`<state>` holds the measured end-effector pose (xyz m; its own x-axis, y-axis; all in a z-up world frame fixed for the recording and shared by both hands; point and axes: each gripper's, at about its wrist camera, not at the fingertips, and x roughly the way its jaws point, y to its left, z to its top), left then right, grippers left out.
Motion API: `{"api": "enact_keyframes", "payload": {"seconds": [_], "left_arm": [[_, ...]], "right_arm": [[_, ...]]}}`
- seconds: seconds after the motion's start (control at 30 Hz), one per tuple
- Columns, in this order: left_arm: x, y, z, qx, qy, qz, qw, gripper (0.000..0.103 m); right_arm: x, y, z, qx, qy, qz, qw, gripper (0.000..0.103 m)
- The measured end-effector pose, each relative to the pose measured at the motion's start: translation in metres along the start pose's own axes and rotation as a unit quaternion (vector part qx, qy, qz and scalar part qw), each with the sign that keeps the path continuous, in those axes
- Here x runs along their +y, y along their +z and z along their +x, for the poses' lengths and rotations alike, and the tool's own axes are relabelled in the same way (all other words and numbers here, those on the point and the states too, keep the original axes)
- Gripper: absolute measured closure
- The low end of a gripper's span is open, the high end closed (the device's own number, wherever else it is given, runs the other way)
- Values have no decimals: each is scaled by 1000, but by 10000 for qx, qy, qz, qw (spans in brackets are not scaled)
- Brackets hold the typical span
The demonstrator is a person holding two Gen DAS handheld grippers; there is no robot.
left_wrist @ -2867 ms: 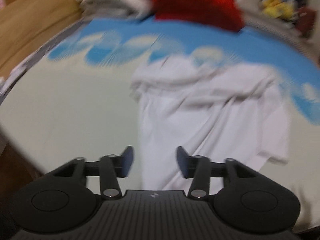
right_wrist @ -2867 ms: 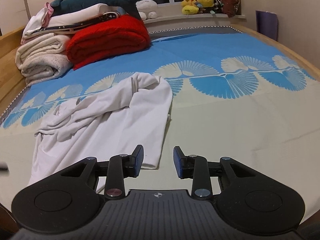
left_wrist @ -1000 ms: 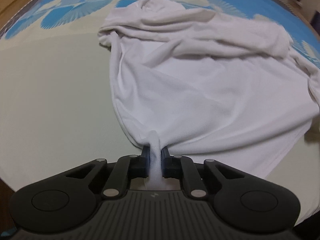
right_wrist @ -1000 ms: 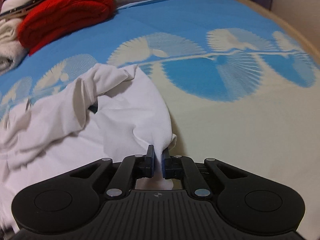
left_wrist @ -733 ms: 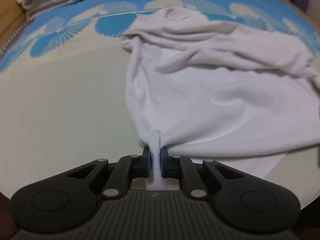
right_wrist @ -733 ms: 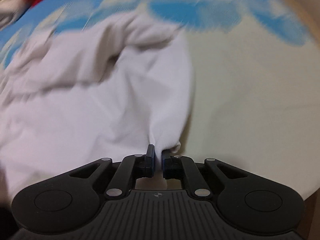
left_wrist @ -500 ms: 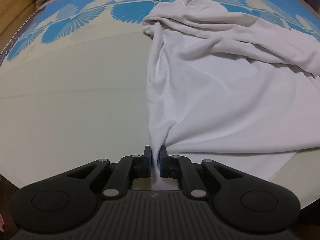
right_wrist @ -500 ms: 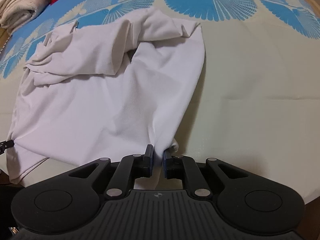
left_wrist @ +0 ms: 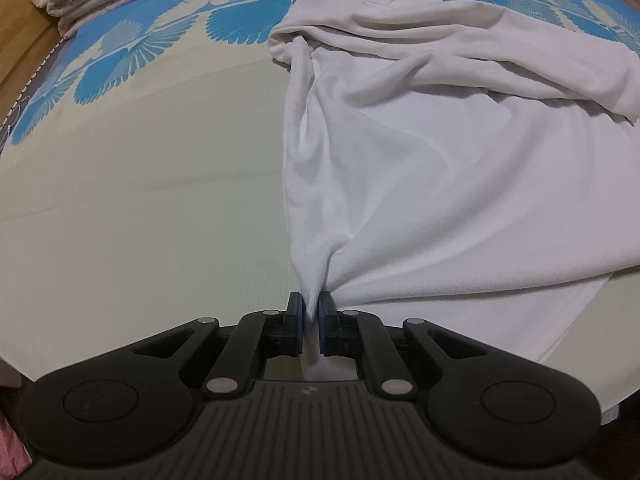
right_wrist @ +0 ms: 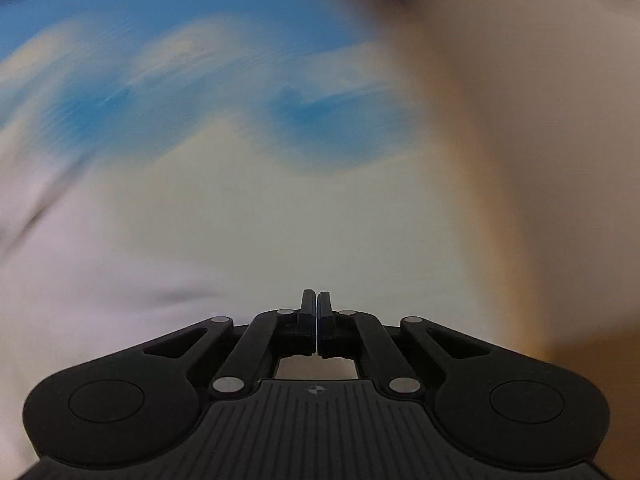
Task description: Fold small clothes
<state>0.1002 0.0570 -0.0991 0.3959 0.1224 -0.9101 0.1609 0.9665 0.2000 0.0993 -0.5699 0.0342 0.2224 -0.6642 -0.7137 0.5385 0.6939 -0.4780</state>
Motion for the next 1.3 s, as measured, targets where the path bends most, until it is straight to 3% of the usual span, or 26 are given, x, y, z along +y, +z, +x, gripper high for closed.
{"api": "enact_keyframes", "payload": {"seconds": [0.07, 0.13, 0.2, 0.27, 0.33, 0.5, 0.6, 0.67, 0.73, 0.77, 0.83, 0.87, 0.9, 0.97, 1.03, 1.1, 1.17, 1.23, 1.3], "left_arm": [[-1, 1, -1, 22, -1, -15, 10000, 96], [-2, 2, -1, 35, 11, -15, 10000, 96], [-2, 3, -1, 54, 15, -49, 10000, 95], [0, 3, -2, 71, -2, -126, 9999, 95], [2, 3, -3, 65, -19, -172, 9998, 95], [0, 0, -4, 17, 20, -107, 9999, 95], [1, 1, -7, 19, 17, -184, 9998, 86], [3, 4, -15, -110, 72, -267, 9996, 73], [4, 10, -32, -419, 155, -270, 9986, 71], [4, 15, -42, -585, 126, -204, 9980, 70], [3, 29, -59, -862, -28, -46, 9963, 70], [2, 38, -67, -1009, -130, 82, 9948, 69], [-2, 49, -75, -1166, -281, 295, 9923, 67], [-12, 69, -83, -1384, -624, 738, 9856, 56], [-26, 90, -87, -1671, -1020, 1148, 9739, 46], [-44, 104, -89, -2054, -1397, 1552, 9561, 38], [-62, 114, -86, -2422, -1740, 1802, 9373, 33], [-81, 122, -78, -2649, -1998, 1721, 9275, 29], [-92, 128, -69, -2867, -2149, 1358, 9237, 29]], "right_arm": [[-23, 14, 1, -220, 57, 810, 9965, 91], [-24, 13, -1, -175, 681, 1221, 9900, 83], [-6, 1, -10, -371, 1091, 1081, 9874, 82], [24, -15, -23, -487, 1812, 804, 9789, 78], [57, -31, -36, -415, 2699, 625, 9600, 75], [137, -50, -67, -109, 4056, 21, 9140, 66], [182, -50, -87, -48, 4394, -554, 8966, 47], [212, -51, -92, 15, 4358, -1012, 8943, 43], [231, -52, -90, 110, 4283, -1219, 8953, 43], [239, -51, -88, 230, 4189, -1259, 8990, 47], [249, -49, -83, 494, 3871, -1183, 9131, 71], [251, -47, -84, 576, 3790, -1086, 9172, 94], [252, -44, -89, 580, 3767, -1022, 9188, 102], [256, -37, -111, 251, 3942, -915, 9141, 102], [246, -26, -139, -204, 4440, -649, 8934, 102], [229, -15, -156, -609, 5154, -150, 8547, 102], [218, -5, -161, -859, 5566, 117, 8263, 102], [217, 3, -159, -754, 5920, 296, 8019, 102], [219, 6, -157, -696, 6082, 332, 7901, 103]]}}
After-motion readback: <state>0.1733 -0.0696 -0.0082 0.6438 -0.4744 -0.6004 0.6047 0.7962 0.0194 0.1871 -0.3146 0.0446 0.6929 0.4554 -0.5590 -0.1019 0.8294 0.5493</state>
